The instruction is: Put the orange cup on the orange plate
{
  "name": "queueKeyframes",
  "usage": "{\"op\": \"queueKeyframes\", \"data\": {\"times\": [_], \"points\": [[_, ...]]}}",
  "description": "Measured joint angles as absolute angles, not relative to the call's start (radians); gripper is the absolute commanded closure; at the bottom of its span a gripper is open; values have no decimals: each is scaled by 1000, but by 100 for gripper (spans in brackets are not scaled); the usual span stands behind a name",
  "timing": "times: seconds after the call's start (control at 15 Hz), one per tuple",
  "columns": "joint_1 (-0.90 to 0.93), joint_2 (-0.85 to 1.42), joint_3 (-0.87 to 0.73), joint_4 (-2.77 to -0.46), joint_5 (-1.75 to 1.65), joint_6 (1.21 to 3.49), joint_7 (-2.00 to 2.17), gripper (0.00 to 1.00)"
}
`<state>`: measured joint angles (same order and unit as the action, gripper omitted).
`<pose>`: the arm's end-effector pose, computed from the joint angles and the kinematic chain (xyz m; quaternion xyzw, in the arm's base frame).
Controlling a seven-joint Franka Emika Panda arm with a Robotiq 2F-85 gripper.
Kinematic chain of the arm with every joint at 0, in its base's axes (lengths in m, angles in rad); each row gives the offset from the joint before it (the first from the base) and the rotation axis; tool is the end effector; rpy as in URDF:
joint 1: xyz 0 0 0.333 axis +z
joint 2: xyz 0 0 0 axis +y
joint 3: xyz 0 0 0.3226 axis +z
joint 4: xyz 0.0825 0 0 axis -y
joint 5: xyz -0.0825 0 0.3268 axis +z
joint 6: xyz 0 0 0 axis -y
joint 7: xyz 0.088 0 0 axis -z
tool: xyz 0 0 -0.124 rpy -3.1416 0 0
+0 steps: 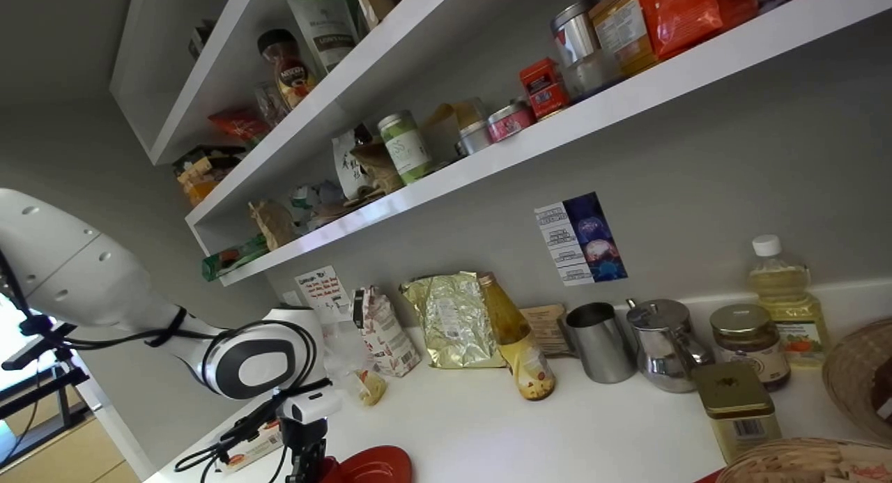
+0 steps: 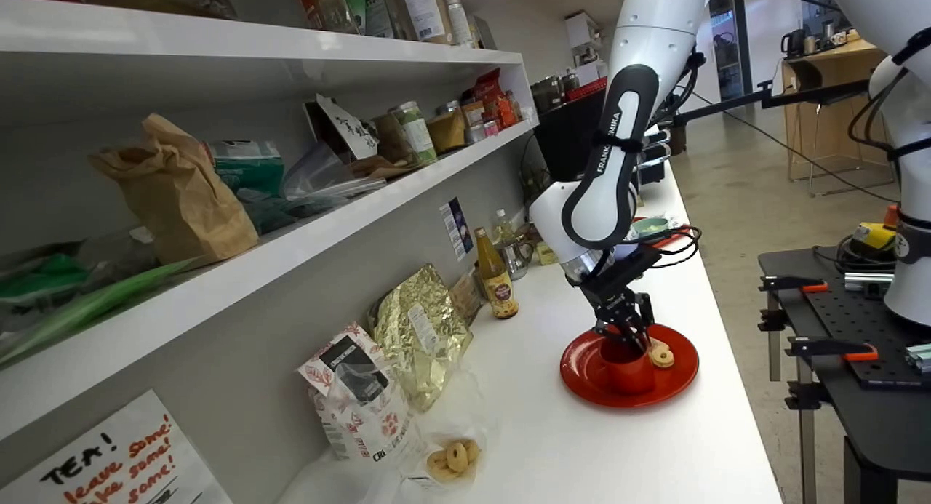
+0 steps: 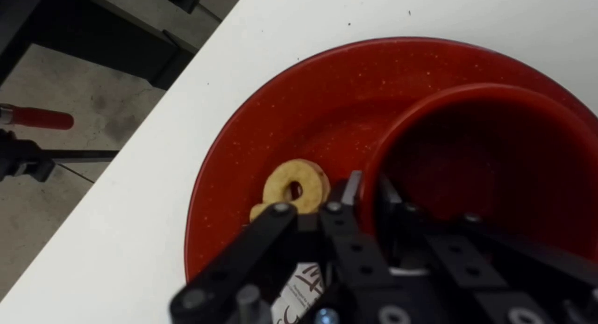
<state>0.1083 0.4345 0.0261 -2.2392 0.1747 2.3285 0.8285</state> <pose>0.4679 0.0689 0.1903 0.8986 -0.3997 -0.1786 0.0282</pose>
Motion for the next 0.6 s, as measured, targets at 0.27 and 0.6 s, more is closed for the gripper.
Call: {"op": "queueKeyframes", "data": {"times": [0.27,0.6], "points": [[108,435,26,-2239,175,2329,828,67],[109,435,25,-2239,175,2327,829,61]]}}
